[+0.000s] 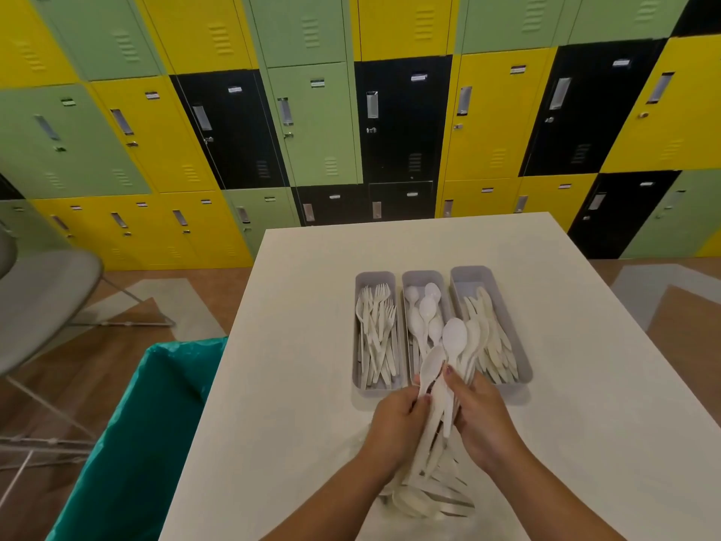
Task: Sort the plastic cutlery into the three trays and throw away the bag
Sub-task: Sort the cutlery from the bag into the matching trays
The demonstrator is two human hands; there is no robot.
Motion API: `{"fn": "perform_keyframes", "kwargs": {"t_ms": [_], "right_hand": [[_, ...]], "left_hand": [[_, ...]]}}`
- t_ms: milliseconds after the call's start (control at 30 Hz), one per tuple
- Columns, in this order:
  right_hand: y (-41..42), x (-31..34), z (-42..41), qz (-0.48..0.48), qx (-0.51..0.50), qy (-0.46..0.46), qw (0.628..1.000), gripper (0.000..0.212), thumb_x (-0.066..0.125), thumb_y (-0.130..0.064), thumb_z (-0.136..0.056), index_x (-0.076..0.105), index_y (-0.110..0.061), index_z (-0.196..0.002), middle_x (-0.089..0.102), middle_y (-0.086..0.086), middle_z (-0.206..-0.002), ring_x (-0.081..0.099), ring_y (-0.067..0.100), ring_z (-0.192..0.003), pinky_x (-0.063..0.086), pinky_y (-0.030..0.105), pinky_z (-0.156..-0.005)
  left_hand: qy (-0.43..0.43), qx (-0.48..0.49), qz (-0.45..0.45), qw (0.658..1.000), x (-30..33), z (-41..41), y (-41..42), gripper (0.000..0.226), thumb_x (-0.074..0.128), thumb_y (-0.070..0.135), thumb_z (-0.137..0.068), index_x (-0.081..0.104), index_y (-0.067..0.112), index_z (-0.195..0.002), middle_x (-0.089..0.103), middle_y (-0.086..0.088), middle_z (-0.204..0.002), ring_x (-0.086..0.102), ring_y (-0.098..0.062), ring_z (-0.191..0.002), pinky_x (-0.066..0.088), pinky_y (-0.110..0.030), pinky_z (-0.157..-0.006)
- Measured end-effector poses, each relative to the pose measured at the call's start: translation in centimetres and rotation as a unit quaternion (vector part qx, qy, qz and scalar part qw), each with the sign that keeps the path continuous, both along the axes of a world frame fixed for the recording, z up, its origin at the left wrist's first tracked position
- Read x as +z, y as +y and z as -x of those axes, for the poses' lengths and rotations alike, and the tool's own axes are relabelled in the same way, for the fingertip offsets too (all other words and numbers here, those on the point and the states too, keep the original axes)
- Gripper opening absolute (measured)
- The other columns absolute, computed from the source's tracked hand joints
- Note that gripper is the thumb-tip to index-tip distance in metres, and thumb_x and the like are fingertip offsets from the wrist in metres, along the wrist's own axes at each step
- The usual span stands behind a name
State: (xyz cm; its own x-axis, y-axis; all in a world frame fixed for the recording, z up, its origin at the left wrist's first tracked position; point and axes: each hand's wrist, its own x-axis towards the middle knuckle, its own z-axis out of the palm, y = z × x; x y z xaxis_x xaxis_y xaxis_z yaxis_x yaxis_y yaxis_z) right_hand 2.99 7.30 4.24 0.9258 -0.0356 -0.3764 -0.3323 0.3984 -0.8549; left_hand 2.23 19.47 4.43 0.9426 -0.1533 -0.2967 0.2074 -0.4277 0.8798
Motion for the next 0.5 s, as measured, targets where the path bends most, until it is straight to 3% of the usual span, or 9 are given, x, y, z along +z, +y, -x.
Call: {"fn": "perform_keyframes", "kwargs": {"t_ms": [100, 167, 267, 367, 500], "right_hand": [[-0.7, -0.2, -0.4, 0.013, -0.014, 0.006, 1.0, 0.028, 0.047, -0.015, -0.096, 0.058, -0.004, -0.119, 0.071, 0.015, -0.105, 0.07, 0.027, -0.094, 0.058, 0.029, -0.066], [-1.1, -0.1, -0.6, 0.024, -0.018, 0.003, 1.0, 0.026, 0.047, -0.015, -0.096, 0.056, -0.004, -0.118, 0.07, 0.01, -0.103, 0.067, 0.023, -0.098, 0.055, 0.03, -0.071], [-1.1, -0.2, -0.5, 0.041, -0.006, -0.004, 0.999, 0.022, 0.05, -0.014, -0.095, 0.057, -0.01, -0.116, 0.069, 0.006, -0.097, 0.065, 0.019, -0.091, 0.051, 0.031, -0.075], [-0.2, -0.3, -0.1, 0.062, 0.043, -0.016, 0.997, 0.025, 0.053, -0.019, -0.093, 0.06, -0.019, -0.117, 0.072, 0.007, -0.104, 0.067, 0.02, -0.091, 0.053, 0.033, -0.074], [0.8, -0.2, 0.0, 0.076, 0.071, -0.031, 0.994, 0.027, 0.047, -0.025, -0.096, 0.056, -0.027, -0.122, 0.071, 0.003, -0.11, 0.068, 0.016, -0.101, 0.055, 0.038, -0.089]], "left_hand": [[0.014, 0.032, 0.046, 0.998, -0.2, -0.1, 0.1, 0.029, 0.039, 0.018, -0.1, 0.064, 0.004, -0.096, 0.068, -0.007, -0.082, 0.061, -0.016, -0.069, 0.054, -0.033, -0.067], [0.026, 0.082, 0.088, 0.992, -0.1, -0.2, 0.2, 0.027, 0.037, 0.016, -0.101, 0.061, 0.003, -0.095, 0.064, -0.001, -0.076, 0.053, -0.011, -0.058, 0.047, -0.023, -0.054], [0.011, 0.131, 0.111, 0.985, 0.2, -0.9, 0.0, 0.024, 0.044, 0.02, -0.098, 0.064, 0.008, -0.091, 0.06, 0.006, -0.073, 0.048, -0.006, -0.058, 0.038, -0.018, -0.055], [0.042, 0.122, 0.142, 0.981, 1.1, -1.8, -0.9, 0.018, 0.058, 0.029, -0.091, 0.065, 0.013, -0.09, 0.061, 0.01, -0.07, 0.053, -0.003, -0.06, 0.041, -0.015, -0.055], [0.056, 0.116, 0.145, 0.981, 1.5, -3.1, -2.0, 0.028, 0.067, 0.026, -0.086, 0.064, 0.002, -0.1, 0.065, -0.003, -0.078, 0.06, -0.009, -0.063, 0.047, -0.015, -0.051]]}}
